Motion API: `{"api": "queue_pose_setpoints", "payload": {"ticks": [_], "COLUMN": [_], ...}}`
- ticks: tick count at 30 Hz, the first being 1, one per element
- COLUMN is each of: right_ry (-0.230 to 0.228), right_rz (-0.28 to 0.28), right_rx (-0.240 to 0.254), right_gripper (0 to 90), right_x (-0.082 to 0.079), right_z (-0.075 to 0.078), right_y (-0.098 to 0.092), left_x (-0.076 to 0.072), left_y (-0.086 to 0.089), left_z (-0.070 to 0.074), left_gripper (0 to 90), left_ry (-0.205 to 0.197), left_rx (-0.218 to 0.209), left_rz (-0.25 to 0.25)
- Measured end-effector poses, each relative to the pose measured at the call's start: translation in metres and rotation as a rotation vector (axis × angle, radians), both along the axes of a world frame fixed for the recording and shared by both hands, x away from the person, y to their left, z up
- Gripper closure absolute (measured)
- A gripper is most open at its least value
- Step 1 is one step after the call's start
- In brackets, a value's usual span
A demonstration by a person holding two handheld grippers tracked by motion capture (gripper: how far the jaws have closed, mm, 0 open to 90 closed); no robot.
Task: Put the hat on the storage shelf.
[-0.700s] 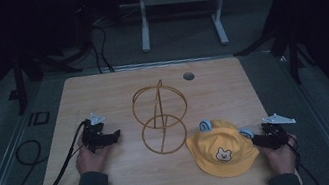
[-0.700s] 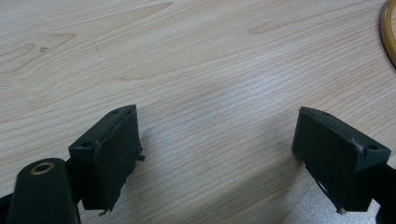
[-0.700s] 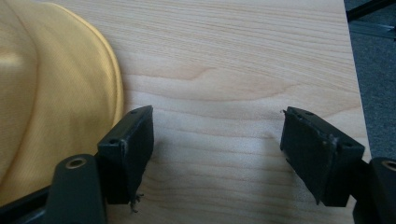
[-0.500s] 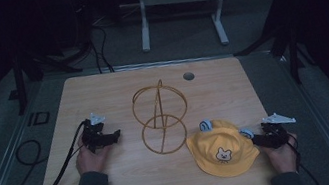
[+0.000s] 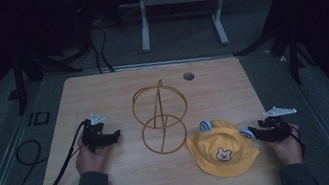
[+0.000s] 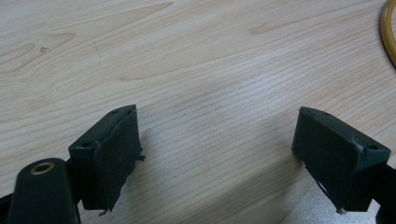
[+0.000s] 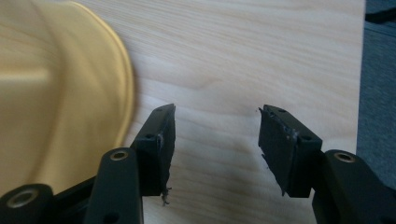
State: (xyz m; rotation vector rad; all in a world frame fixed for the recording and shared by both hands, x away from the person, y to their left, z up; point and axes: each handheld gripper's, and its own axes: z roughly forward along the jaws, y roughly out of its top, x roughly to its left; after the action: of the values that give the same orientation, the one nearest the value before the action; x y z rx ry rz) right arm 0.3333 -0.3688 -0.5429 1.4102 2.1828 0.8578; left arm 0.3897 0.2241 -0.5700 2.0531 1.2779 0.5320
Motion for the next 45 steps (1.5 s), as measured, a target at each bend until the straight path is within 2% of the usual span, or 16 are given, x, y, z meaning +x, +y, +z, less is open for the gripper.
{"api": "queue_pose_setpoints", "payload": {"ticks": [3,11,21,29,37,42,45], "right_ry": [0.011,0.020,0.027,0.053,0.085,0.107,0.125], "right_rz": [0.051,0.181,0.358,0.449,0.514,0.544,0.543], "right_rx": [-0.032,-0.039,-0.098,-0.132,-0.161,-0.177,-0.194], "right_gripper": [46.3,46.5,45.7,44.9,42.5,41.5,41.1], "right_x": [0.004,0.014,0.017,0.017,0.016,0.017,0.017], "right_z": [0.011,0.042,0.072,0.087,0.104,0.111,0.115], "right_y": [0.002,0.012,0.036,0.050,0.063,0.072,0.077], "left_x": [0.000,0.000,0.000,0.000,0.000,0.000,0.000], "left_y": [0.000,0.000,0.000,0.000,0.000,0.000,0.000], "left_z": [0.000,0.000,0.000,0.000,0.000,0.000,0.000], "left_gripper": [15.0,15.1,15.0,15.0,15.0,15.1,15.0], "left_ry": [-0.001,0.000,0.000,0.000,0.000,0.000,0.000], "left_rx": [-0.002,-0.002,-0.002,-0.002,-0.002,-0.002,-0.002], "left_rz": [0.002,0.001,0.001,0.001,0.001,0.001,0.001]}}
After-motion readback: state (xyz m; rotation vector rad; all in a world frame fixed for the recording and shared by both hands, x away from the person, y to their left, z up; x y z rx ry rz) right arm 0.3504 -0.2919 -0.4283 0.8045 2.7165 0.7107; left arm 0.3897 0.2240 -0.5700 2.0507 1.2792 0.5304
